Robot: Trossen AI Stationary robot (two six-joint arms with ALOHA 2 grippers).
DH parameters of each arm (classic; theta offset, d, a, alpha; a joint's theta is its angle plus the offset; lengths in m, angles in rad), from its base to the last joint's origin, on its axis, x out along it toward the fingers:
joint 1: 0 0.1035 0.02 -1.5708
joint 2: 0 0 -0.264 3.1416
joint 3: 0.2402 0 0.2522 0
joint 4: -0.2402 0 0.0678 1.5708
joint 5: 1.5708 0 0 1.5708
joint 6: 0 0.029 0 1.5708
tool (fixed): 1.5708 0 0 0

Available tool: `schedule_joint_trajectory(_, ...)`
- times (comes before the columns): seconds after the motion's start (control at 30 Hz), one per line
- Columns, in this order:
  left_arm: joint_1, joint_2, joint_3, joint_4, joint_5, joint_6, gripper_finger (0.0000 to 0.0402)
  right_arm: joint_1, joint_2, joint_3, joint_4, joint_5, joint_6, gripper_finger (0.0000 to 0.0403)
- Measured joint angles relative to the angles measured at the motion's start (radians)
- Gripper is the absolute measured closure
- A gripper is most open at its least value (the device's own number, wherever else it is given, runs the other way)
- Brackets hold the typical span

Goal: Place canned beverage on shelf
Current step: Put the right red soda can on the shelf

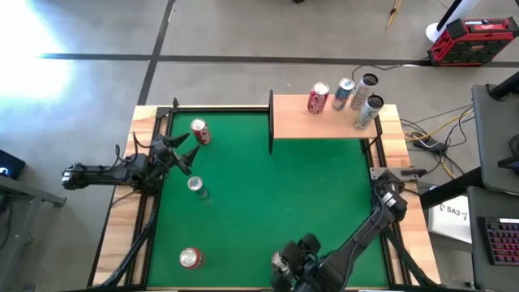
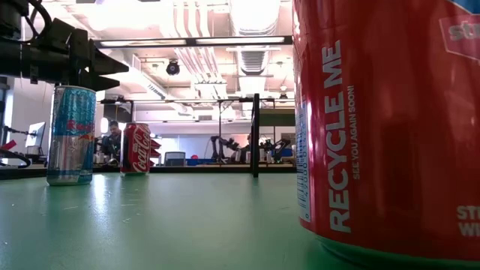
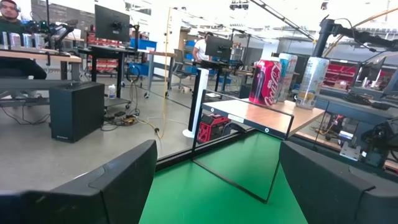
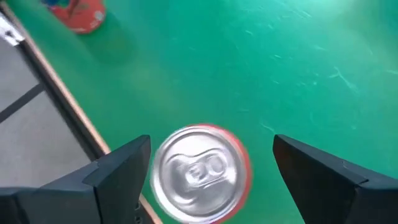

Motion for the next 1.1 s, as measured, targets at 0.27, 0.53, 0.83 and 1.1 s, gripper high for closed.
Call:
schedule_joint_trajectory(0.27, 0.000, 0.001, 0.000, 0.000, 0.000, 0.000, 0.0078, 0.016, 0.008, 0.016, -0.015, 0.024, -0.001, 0.0074)
schedule_joint_trajectory(0.53, 0.000, 0.001, 0.000, 0.000, 0.000, 0.000, 0.0078, 0.016, 0.002, 0.016, -0.018, 0.023, 0.016, 0.0048)
schedule_joint_trajectory(0.83, 0.000, 0.001, 0.000, 0.000, 0.000, 0.000, 0.0078, 0.016, 0.000, 0.015, 0.000, -0.035, 0.036, 0.0004)
schedule_joint_trajectory(1.1, 0.000, 0.001, 0.000, 0.000, 0.000, 0.000, 0.0078, 0.017, 0.025, 0.013, 0.039, -0.093, 0.009, 0.0003)
